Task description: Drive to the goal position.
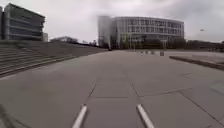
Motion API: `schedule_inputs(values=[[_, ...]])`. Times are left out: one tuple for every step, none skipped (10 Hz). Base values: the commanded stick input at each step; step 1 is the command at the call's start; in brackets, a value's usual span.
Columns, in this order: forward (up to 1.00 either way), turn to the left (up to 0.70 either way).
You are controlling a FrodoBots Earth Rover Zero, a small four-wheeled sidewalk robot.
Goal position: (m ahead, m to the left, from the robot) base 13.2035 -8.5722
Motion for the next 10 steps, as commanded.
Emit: schedule_inputs(values=[[1.00,0.00],[1.00,0.00],[1.00,0.00],[1.00,0.00],[1.00,0.00],[1.00,0.00],[1.00,0.00],[1.00,0.00],[1.00,0.00],[0.53,0.00]])
